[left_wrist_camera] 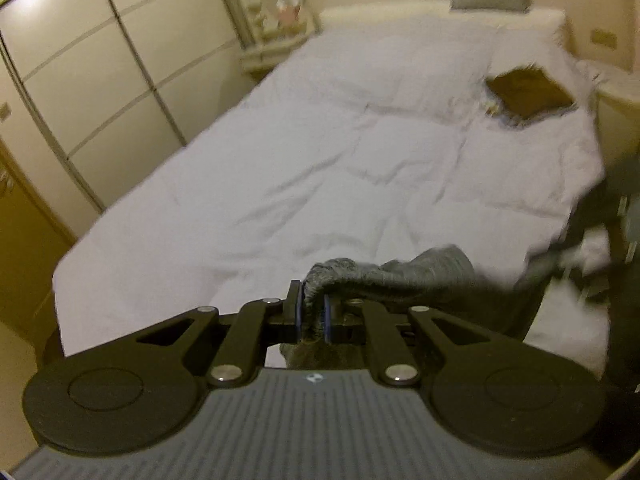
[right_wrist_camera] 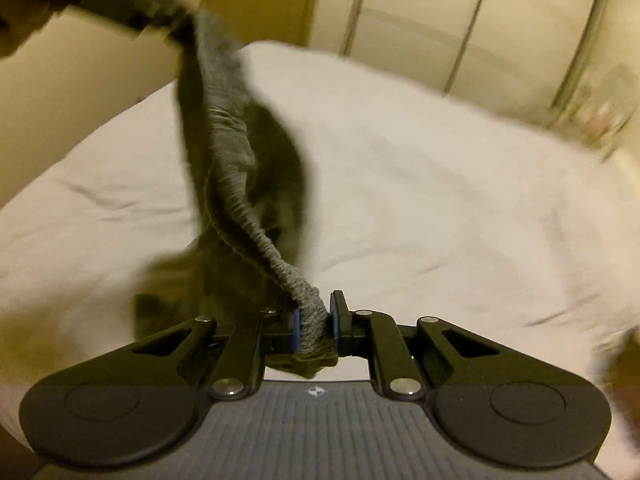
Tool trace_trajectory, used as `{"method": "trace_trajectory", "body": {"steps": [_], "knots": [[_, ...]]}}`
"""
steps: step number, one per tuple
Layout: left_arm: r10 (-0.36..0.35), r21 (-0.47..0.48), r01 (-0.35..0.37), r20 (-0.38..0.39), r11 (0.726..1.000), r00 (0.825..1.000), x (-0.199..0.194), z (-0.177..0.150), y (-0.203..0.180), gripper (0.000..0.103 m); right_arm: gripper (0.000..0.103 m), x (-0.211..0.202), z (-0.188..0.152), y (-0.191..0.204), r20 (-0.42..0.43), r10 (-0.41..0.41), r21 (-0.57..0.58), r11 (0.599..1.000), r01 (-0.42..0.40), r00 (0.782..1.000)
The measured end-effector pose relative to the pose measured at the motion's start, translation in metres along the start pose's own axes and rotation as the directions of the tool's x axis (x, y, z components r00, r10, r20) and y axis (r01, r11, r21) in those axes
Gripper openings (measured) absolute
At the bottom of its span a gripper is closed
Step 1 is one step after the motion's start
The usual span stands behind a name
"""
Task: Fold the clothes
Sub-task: 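Lift the shorts with both grippers and shake them open in the air, then lower the shorts onto the bed and open both grippers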
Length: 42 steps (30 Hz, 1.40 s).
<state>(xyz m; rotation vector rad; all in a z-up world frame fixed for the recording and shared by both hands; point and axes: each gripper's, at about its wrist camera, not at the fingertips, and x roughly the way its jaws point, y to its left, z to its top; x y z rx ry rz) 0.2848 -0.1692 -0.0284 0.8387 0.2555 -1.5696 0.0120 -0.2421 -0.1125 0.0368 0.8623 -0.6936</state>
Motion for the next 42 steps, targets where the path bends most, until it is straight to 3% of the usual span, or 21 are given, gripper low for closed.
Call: {"method": "trace_trajectory", "body": {"steps": [5,12,17,22,24,28,31,33,35,38,40,42], "knots": [[-0.076,0.061,0.067,0.158,0.996,0.984,-0.052,0.033,-0.028,0.007,0.012,-0.104,0.011,-0.047,0.081,-0.189,-0.042,0.980,0.193,0.979],[-0.193,0.060,0.183,0.312,0.981,0.930,-0.097,0.084,-0.080,0.007,0.012,-0.207,0.003,-0.086,0.130,-0.431,-0.051,0.896,0.440,0.893],[-0.285,0.061,0.281,0.323,0.958,0.902,-0.099,0.112,-0.117,0.007,0.012,-0.249,-0.018,-0.119,0.111,-0.515,-0.024,0.854,0.520,0.850],[-0.308,0.065,0.303,0.290,0.951,0.906,-0.087,0.145,-0.141,0.007,0.011,-0.244,-0.025,-0.162,0.133,-0.531,-0.038,0.841,0.540,0.837],[-0.291,0.059,0.286,0.270,0.956,0.918,-0.066,0.162,-0.144,0.008,0.011,-0.229,-0.025,-0.190,0.142,-0.514,-0.062,0.848,0.526,0.846],[-0.213,-0.019,0.220,0.189,0.975,0.959,0.008,0.199,-0.147,0.008,0.010,-0.161,-0.014,-0.262,0.129,-0.419,-0.130,0.891,0.434,0.899],[-0.135,-0.119,0.143,0.075,0.982,0.988,0.093,0.222,-0.146,0.009,0.011,-0.080,-0.005,-0.322,0.068,-0.295,-0.176,0.937,0.302,0.953],[-0.088,-0.183,0.083,-0.018,0.980,0.996,0.158,0.225,-0.146,0.010,0.014,-0.001,-0.003,-0.352,0.014,-0.218,-0.197,0.956,0.216,0.976],[-0.049,-0.256,0.016,-0.120,0.966,0.992,0.233,0.220,-0.140,0.013,0.047,0.079,-0.003,-0.378,-0.040,-0.154,-0.207,0.968,0.142,0.987],[-0.013,-0.360,-0.069,-0.221,0.930,0.975,0.316,0.202,-0.126,0.016,0.047,0.184,-0.006,-0.393,-0.095,-0.089,-0.189,0.979,0.070,0.991],[0.033,-0.400,-0.147,-0.278,0.904,0.960,0.346,0.185,-0.115,0.015,0.047,0.214,-0.007,-0.404,-0.112,-0.058,-0.149,0.988,0.041,0.992],[0.054,-0.436,-0.200,-0.324,0.877,0.945,0.358,0.163,-0.103,0.025,0.049,0.231,-0.017,-0.417,-0.135,-0.008,-0.070,0.998,-0.001,0.991]]}}
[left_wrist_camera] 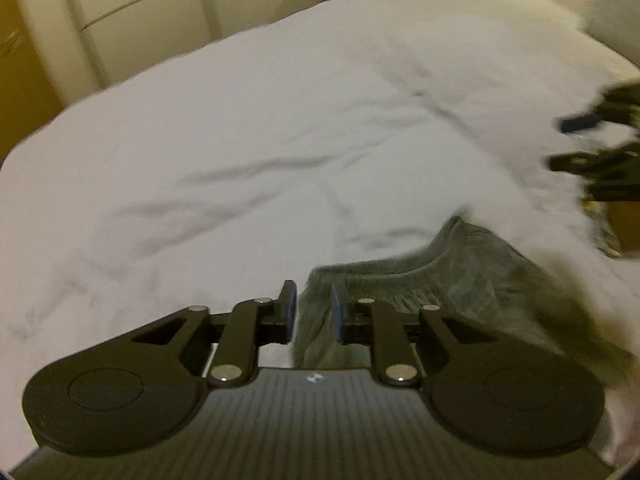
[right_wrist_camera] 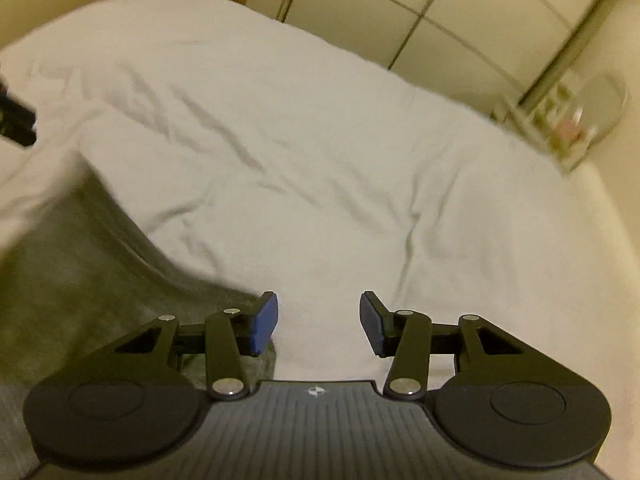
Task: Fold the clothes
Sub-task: 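Lower the shorts onto the bed and open both grippers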
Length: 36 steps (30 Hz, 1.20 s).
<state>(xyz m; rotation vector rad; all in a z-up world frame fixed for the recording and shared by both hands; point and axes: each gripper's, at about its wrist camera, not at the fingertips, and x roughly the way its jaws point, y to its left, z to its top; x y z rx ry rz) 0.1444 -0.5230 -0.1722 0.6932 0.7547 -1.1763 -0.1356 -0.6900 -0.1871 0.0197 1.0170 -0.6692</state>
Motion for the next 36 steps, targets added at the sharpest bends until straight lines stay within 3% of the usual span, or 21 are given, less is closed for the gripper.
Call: {"method": "trace_trajectory", "body": {"steps": [3,7,11,13,17,19,21,23,25,26,31,34,36], "knots": [[0.035,-0.060,-0.040,-0.074,0.997,0.997,0.016,-0.024,0.023,0.030,0.052,0.014,-0.032,-0.006,-0.070,0.083,0.097,0.992,-0.076,0.994],[-0.012,-0.078,0.001,-0.142,0.997,0.990,0.019,-0.050,0.026,0.031,0.054,0.028,-0.085,-0.005,-0.178,0.186,0.255,0.957,-0.138,0.966],[-0.102,0.016,0.106,-0.160,0.994,0.982,0.021,-0.054,-0.021,0.031,0.054,-0.003,-0.137,-0.006,-0.226,0.268,0.428,0.891,-0.152,0.936],[-0.172,0.080,0.187,-0.162,0.979,0.972,0.025,-0.054,-0.047,0.033,0.054,-0.020,-0.162,-0.012,-0.228,0.308,0.522,0.840,-0.151,0.924],[-0.254,0.276,0.289,-0.157,0.917,0.954,0.033,-0.046,-0.094,0.039,0.054,-0.033,-0.204,-0.015,-0.182,0.386,0.716,0.683,-0.147,0.904],[-0.274,0.364,0.310,-0.149,0.878,0.950,0.040,-0.036,-0.111,0.039,0.053,-0.037,-0.217,-0.011,-0.155,0.414,0.755,0.635,-0.163,0.897],[-0.291,0.432,0.324,-0.142,0.841,0.946,0.048,-0.023,-0.122,0.039,0.043,-0.038,-0.225,-0.006,-0.138,0.431,0.772,0.611,-0.176,0.892],[-0.303,0.491,0.329,-0.134,0.807,0.943,0.059,-0.005,-0.132,0.039,0.025,-0.036,-0.232,-0.002,-0.128,0.446,0.791,0.584,-0.180,0.886],[-0.314,0.532,0.336,-0.134,0.777,0.940,0.071,0.012,-0.140,0.039,0.018,-0.038,-0.239,-0.004,-0.110,0.457,0.819,0.545,-0.180,0.882],[-0.315,0.552,0.334,-0.133,0.764,0.940,0.081,0.020,-0.145,0.039,0.002,-0.039,-0.240,-0.006,-0.104,0.457,0.825,0.536,-0.180,0.883],[-0.295,0.631,0.319,-0.146,0.708,0.944,0.136,0.055,-0.171,0.039,0.002,-0.048,-0.241,-0.018,-0.082,0.423,0.826,0.536,-0.176,0.902],[-0.293,0.648,0.348,-0.196,0.677,0.936,0.173,0.065,-0.184,0.039,0.001,-0.053,-0.240,-0.025,-0.081,0.383,0.812,0.560,-0.162,0.920],[-0.295,0.671,0.377,-0.238,0.639,0.925,0.191,0.064,-0.194,0.039,0.001,-0.056,-0.240,-0.032,-0.079,0.355,0.810,0.568,-0.148,0.931]]}}
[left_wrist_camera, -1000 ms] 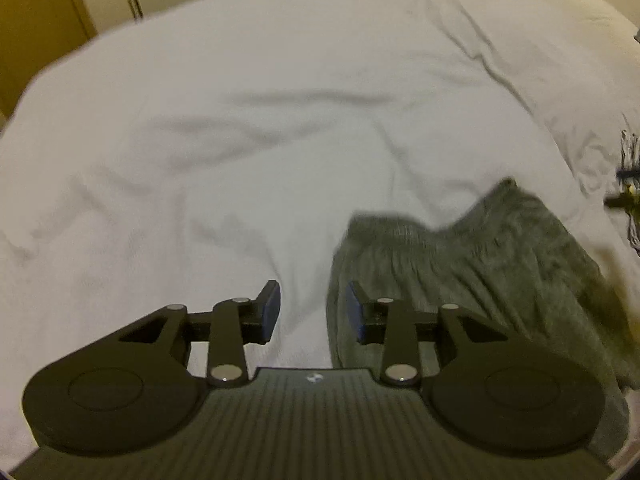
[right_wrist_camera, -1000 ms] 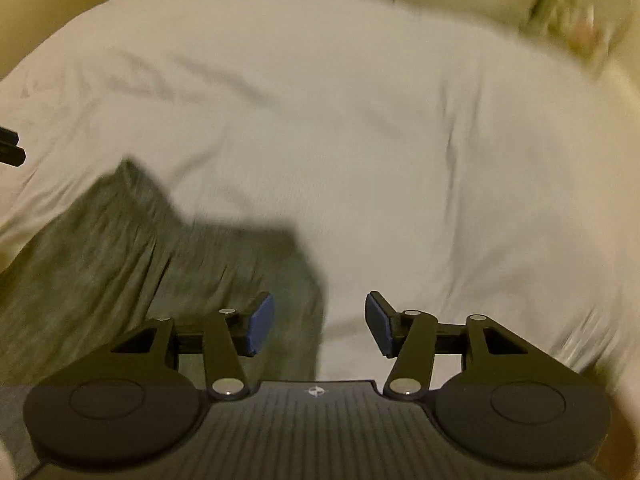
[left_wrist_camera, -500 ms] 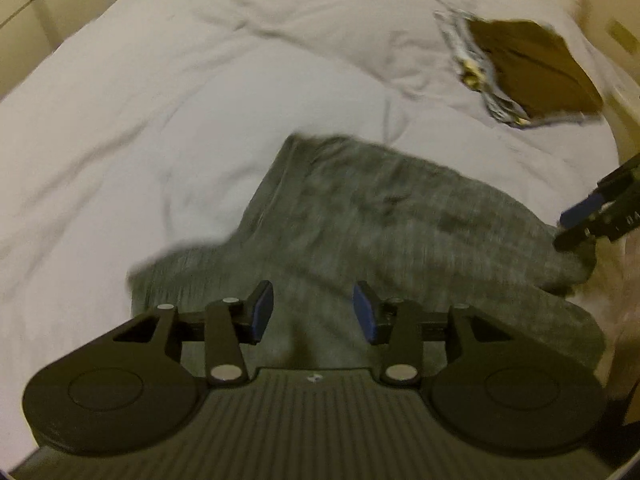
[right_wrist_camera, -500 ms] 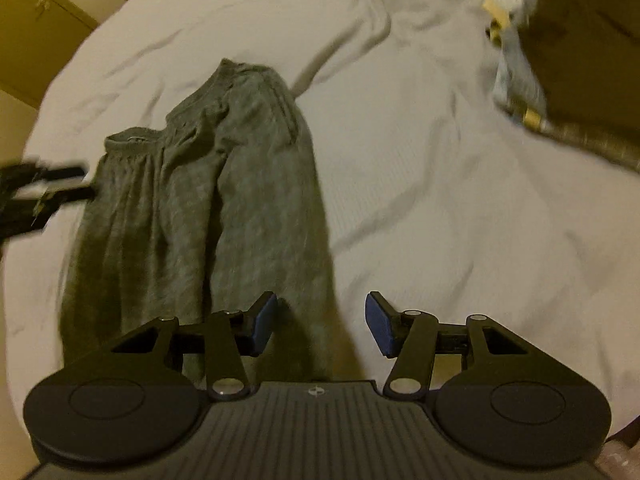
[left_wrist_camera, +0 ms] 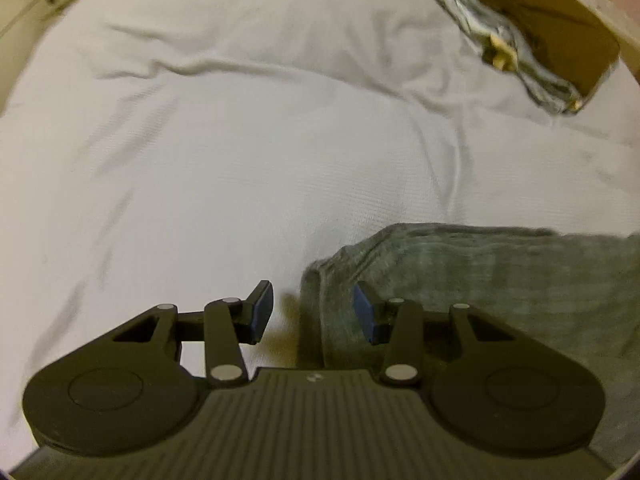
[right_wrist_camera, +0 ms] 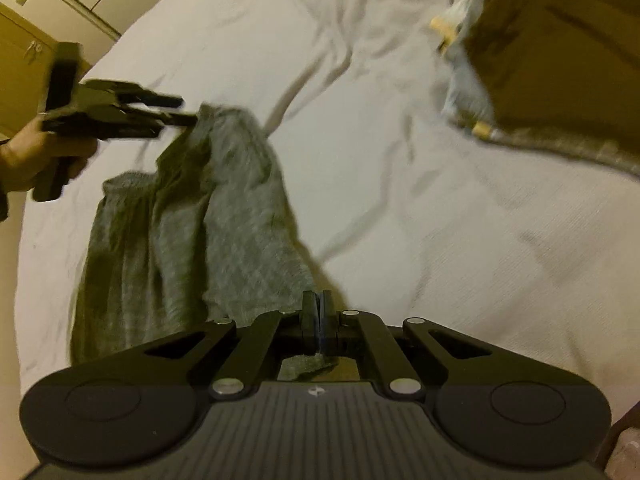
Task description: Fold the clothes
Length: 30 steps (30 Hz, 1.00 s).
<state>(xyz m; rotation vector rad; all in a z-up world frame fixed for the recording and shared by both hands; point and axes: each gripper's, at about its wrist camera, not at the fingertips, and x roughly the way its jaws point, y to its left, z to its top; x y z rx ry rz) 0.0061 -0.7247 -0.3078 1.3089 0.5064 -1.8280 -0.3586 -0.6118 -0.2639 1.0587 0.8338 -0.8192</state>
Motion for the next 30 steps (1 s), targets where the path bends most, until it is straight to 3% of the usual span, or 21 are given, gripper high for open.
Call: {"method": "trace_trajectory", "body": {"steps": [3,4,6,11,13,18,22,25,28,30], "knots": [[-0.039,0.084,0.042,-0.039,0.996,0.998,0.018,0.004,-0.005,0.031,0.001,-0.002,0.006,-0.007,0.019,-0.016,0.013,1.000,0.015,1.000],[-0.047,0.105,0.051,-0.041,0.993,0.998,0.019,0.005,-0.006,0.018,0.000,0.000,0.008,-0.009,0.019,-0.022,0.011,1.000,0.022,1.000],[-0.058,0.129,0.061,-0.025,0.990,0.998,0.015,0.008,-0.006,0.007,0.000,-0.001,0.013,-0.010,0.029,-0.053,-0.015,0.998,0.053,0.998],[-0.029,0.031,0.026,0.122,0.999,0.992,-0.010,0.019,0.018,0.007,0.000,-0.031,0.036,-0.012,0.159,-0.180,-0.059,0.980,0.191,0.971],[-0.038,-0.021,0.041,0.124,0.999,0.992,-0.004,0.021,0.026,0.008,0.000,-0.034,0.043,-0.017,0.180,-0.204,-0.045,0.976,0.215,0.962],[-0.010,-0.123,0.020,0.081,0.992,0.997,0.014,0.015,0.033,0.024,0.005,-0.006,0.047,-0.030,0.108,-0.170,-0.033,0.984,0.175,0.979],[0.030,-0.170,-0.012,0.101,0.985,0.994,-0.005,0.000,0.035,0.036,0.031,0.001,0.032,-0.038,0.085,-0.137,0.060,0.989,0.132,0.987],[0.064,-0.237,-0.036,0.109,0.971,0.992,-0.029,-0.020,0.040,0.038,0.039,0.009,0.021,-0.045,0.068,-0.107,0.118,0.988,0.098,0.992],[0.107,-0.343,-0.069,0.094,0.937,0.990,-0.055,-0.050,0.044,0.042,0.039,0.019,0.016,-0.049,0.044,-0.106,0.132,0.986,0.100,0.993],[0.127,-0.399,-0.094,0.058,0.912,0.990,-0.069,-0.074,0.046,0.042,0.012,0.026,0.016,-0.051,0.022,-0.124,0.113,0.986,0.121,0.992]]}}
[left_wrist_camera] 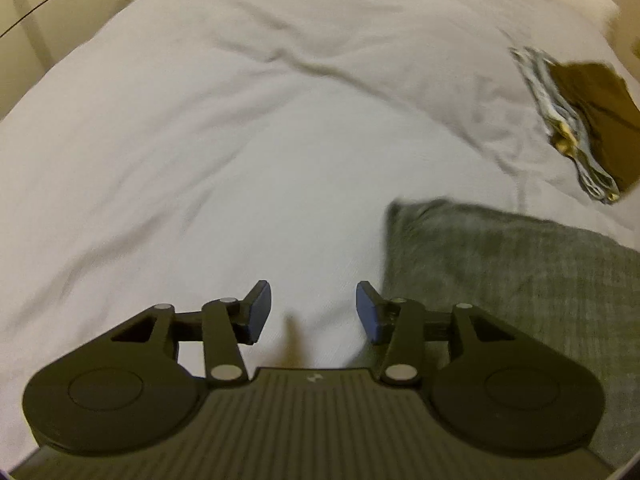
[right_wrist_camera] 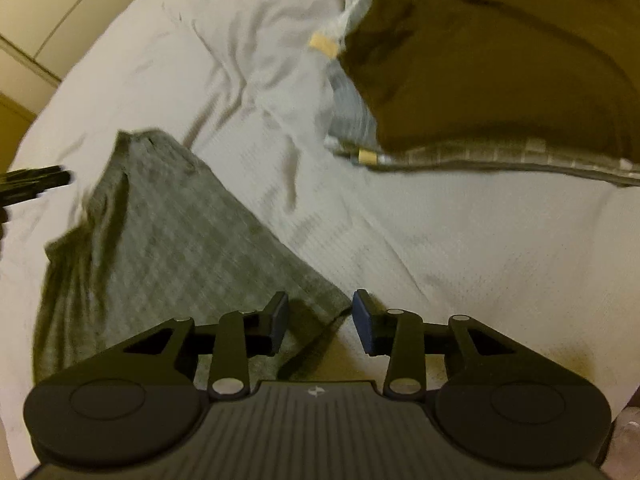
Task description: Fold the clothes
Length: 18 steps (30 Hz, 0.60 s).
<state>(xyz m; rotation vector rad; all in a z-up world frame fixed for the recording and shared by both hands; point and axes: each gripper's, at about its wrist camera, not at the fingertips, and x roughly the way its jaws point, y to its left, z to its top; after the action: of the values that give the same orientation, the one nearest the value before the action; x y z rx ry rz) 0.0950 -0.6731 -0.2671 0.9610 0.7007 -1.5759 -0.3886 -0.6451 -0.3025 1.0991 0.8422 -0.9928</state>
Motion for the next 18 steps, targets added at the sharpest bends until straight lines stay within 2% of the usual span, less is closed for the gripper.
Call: {"method": "trace_trajectory", "body": {"steps": [1,7,10,12,13,15,16,18], "knots": [[0.016,-0.027,-0.016,-0.014,1.000,1.000,-0.007,-0.010,0.006,0.042,0.003,0.001,0.001,0.001,-0.006,-0.010,-0.016,1.000,0.010,1.000],[0.113,-0.048,-0.120,-0.123,0.992,0.986,-0.043,-0.070,0.032,0.042,0.000,-0.007,0.003,0.005,0.033,-0.080,-0.122,0.989,0.084,0.996],[0.153,-0.058,-0.163,-0.155,0.985,0.976,-0.060,-0.093,0.050,0.043,0.000,-0.005,-0.004,0.019,0.050,-0.170,-0.197,0.964,0.177,0.984],[0.162,-0.093,-0.178,-0.158,0.980,0.974,-0.069,-0.105,0.060,0.044,0.000,-0.002,-0.007,0.025,0.059,-0.254,-0.201,0.944,0.261,0.965],[0.163,-0.109,-0.181,-0.157,0.977,0.974,-0.072,-0.108,0.064,0.045,0.002,-0.002,-0.008,0.026,0.068,-0.297,-0.189,0.934,0.304,0.952],[0.152,-0.136,-0.172,-0.148,0.976,0.977,-0.076,-0.116,0.071,0.045,0.015,-0.012,-0.009,0.026,0.106,-0.350,-0.122,0.924,0.362,0.931],[0.143,-0.141,-0.163,-0.140,0.976,0.980,-0.075,-0.118,0.072,0.045,0.018,-0.019,-0.010,0.028,0.131,-0.355,-0.106,0.923,0.369,0.926],[0.120,-0.145,-0.137,-0.122,0.980,0.985,-0.073,-0.122,0.075,0.045,0.017,-0.033,-0.020,0.046,0.183,-0.318,-0.140,0.928,0.345,0.930]]}}
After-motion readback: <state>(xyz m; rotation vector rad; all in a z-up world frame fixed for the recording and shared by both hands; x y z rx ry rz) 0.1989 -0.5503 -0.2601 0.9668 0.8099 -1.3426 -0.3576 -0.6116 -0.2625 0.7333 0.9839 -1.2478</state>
